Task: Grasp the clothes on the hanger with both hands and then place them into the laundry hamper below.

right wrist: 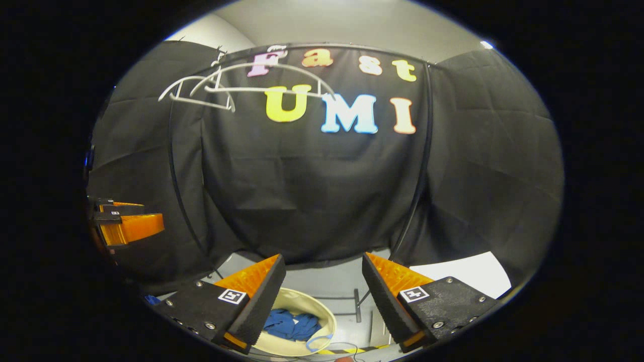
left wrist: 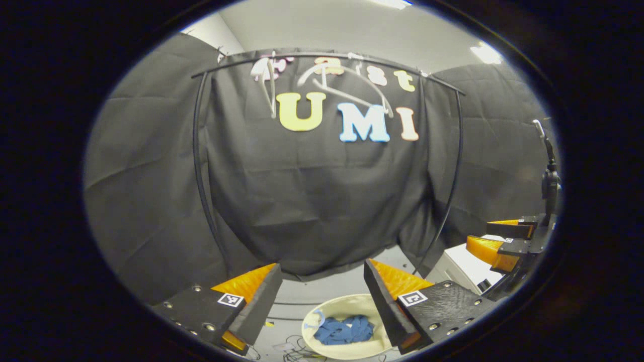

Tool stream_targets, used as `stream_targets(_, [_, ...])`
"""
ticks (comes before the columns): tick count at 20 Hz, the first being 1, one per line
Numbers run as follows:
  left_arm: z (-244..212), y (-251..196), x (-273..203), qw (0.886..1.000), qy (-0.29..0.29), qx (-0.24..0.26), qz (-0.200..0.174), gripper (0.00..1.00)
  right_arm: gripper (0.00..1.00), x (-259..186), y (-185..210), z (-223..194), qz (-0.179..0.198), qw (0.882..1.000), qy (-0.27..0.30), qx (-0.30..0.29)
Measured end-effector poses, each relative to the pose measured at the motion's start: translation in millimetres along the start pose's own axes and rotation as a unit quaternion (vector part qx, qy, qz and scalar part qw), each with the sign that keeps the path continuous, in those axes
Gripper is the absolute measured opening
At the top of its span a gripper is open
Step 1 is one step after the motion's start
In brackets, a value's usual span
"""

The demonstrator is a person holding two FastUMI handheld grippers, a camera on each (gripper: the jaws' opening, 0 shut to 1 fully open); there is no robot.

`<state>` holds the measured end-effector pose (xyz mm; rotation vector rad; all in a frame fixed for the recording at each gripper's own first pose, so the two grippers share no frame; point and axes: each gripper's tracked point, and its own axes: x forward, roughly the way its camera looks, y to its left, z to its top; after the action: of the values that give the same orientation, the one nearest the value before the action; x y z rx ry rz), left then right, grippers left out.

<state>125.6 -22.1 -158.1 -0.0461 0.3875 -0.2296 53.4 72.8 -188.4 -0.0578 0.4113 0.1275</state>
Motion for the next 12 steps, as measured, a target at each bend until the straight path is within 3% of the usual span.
stream_targets(5, [70.9, -8.5, -49.3, 0.997, -0.074, -0.012, 0.012, 0.95, 0.95, -47.6, -30.0, 60.6, -0.015, 0.997, -0.075, 0.009])
stream_targets(12, [121.0, -25.8, -119.1, 0.991, -0.135, 0.002, 0.020, 0.94, 0.93, -113.8, -58.5, 106.2, -0.030, 0.989, -0.143, 0.003])
